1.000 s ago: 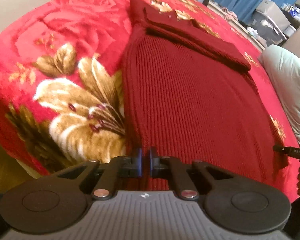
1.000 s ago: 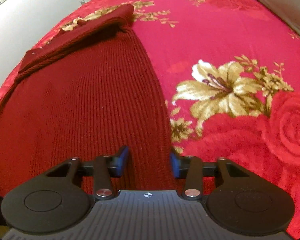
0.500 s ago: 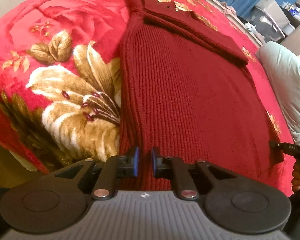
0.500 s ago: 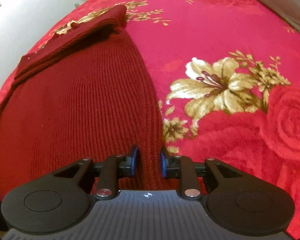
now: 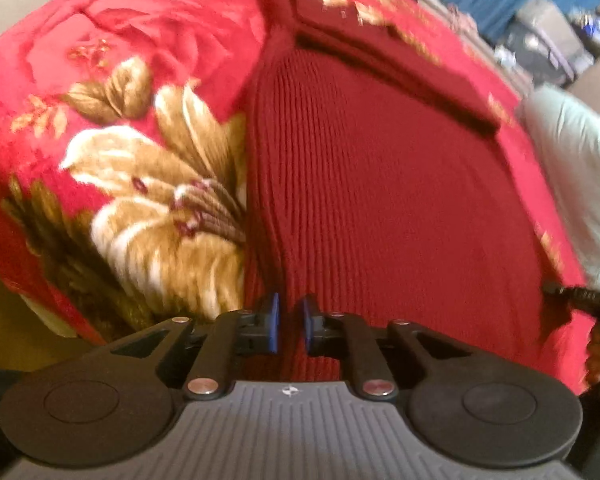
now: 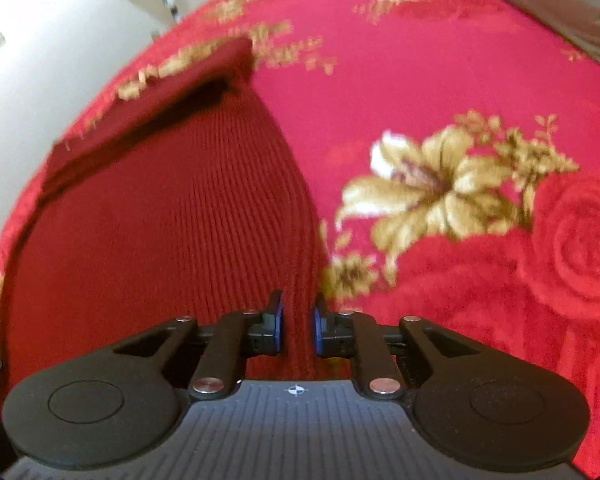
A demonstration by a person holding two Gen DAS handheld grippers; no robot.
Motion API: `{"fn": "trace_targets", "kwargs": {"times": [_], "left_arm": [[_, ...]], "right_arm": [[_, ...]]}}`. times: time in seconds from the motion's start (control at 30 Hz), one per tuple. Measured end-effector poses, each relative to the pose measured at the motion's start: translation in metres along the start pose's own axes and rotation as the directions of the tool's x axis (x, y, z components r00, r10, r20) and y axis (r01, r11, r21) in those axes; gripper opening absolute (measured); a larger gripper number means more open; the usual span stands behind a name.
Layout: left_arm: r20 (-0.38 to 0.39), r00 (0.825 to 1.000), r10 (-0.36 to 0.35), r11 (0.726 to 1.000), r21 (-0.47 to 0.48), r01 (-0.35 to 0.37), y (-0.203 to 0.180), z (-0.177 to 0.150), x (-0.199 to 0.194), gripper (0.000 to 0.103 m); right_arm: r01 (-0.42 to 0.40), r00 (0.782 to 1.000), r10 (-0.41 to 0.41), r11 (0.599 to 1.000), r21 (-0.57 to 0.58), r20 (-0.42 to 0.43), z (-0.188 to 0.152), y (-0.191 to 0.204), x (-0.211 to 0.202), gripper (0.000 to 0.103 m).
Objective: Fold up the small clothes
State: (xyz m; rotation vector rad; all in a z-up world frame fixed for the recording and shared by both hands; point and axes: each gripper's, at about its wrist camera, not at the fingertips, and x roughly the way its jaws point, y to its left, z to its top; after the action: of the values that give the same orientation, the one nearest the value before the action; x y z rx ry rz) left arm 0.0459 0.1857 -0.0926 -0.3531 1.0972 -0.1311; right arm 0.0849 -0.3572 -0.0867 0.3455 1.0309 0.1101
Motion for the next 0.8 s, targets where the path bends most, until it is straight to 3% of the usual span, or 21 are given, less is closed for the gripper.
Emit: {"fn": "trace_targets", "kwargs": {"times": [0.13, 0.17, 0.2, 0.27, 0.43, 0.7, 0.8], "left_arm": [[0.008, 1.0, 0.005, 1.0, 0.021, -0.006, -0.003, -0.001, 0.0, 0.014], [0.012, 1.0, 0.008, 1.0, 0.013, -0.008, -0.002, -0.001, 0.0, 0.01], [0.024, 1.0, 0.014, 1.0, 0.013, -0.014, -0.001, -0.001, -0.002, 0.008], [0.051, 0.999, 0.017, 0.999, 0.028, -0.019, -0.004, -0.001, -0.006, 0.007], [0.129, 0.991, -0.017, 0.997, 0.083, 0.006, -0.015, 0.003, -0.029, 0.006], [0.258, 0.962, -0.092, 0.99, 0.124, 0.061, -0.031, 0.023, -0.097, 0.004], [0.291, 0.95, -0.112, 0.987, 0.144, 0.072, -0.033, 0.029, -0.123, 0.004]], "right_arm": [[0.033, 0.999, -0.035, 0.996, -0.08, -0.025, -0.005, 0.011, 0.005, 0.024], [0.029, 0.999, -0.031, 0.997, -0.076, -0.024, -0.005, 0.01, 0.005, 0.024], [0.028, 0.999, -0.03, 0.997, -0.071, -0.022, -0.006, 0.009, 0.004, 0.019], [0.028, 1.0, -0.028, 0.997, -0.067, 0.004, -0.005, 0.009, 0.0, 0.013], [-0.052, 0.991, 0.057, 0.998, -0.045, 0.12, 0.001, 0.01, -0.023, 0.011], [-0.277, 0.923, 0.251, 0.959, 0.052, 0.29, 0.025, -0.001, -0.085, 0.011], [-0.317, 0.903, 0.287, 0.947, 0.048, 0.32, 0.029, 0.0, -0.103, 0.01]]}}
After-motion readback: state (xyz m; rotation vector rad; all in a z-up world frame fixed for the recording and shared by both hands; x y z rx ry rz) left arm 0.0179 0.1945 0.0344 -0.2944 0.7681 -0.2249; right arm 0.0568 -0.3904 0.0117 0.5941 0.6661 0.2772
